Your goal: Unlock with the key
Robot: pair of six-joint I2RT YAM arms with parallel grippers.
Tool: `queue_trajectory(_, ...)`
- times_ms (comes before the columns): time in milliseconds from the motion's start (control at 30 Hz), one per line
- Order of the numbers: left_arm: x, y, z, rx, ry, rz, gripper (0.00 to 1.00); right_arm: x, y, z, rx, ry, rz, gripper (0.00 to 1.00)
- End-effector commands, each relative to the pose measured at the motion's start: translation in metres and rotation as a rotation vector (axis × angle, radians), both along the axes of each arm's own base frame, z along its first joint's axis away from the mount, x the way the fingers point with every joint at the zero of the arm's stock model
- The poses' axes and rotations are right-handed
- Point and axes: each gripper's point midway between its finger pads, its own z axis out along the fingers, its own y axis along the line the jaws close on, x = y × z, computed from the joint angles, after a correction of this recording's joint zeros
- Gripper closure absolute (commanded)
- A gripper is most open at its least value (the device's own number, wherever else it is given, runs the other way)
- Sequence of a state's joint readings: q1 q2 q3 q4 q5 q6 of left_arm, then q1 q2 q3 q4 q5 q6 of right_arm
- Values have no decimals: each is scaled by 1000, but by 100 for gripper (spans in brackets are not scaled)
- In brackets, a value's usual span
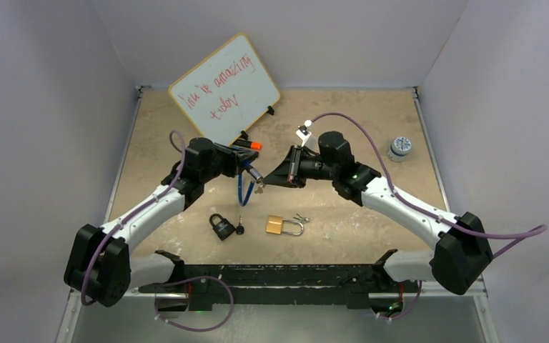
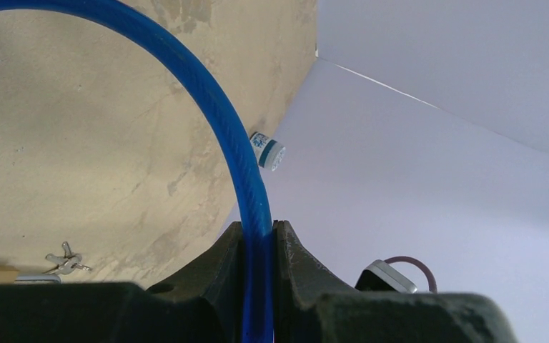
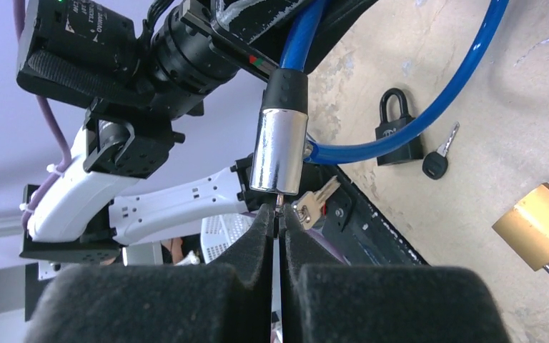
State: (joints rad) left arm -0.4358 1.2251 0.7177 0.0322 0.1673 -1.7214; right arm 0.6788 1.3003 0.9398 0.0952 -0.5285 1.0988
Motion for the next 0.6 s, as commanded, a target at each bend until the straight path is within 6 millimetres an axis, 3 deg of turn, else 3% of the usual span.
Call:
queue_trajectory(0, -24, -23, 38, -147, -97, -142, 100, 18, -1, 27, 106, -135, -38, 100)
queue_trajectory(367, -19, -17, 57, -189, -199, -94, 100, 6, 3, 47, 264, -10, -25, 100)
queue_trajectory(567, -16, -16, 60, -200, -221, -84, 100, 10, 4, 43, 258, -32, -35, 100)
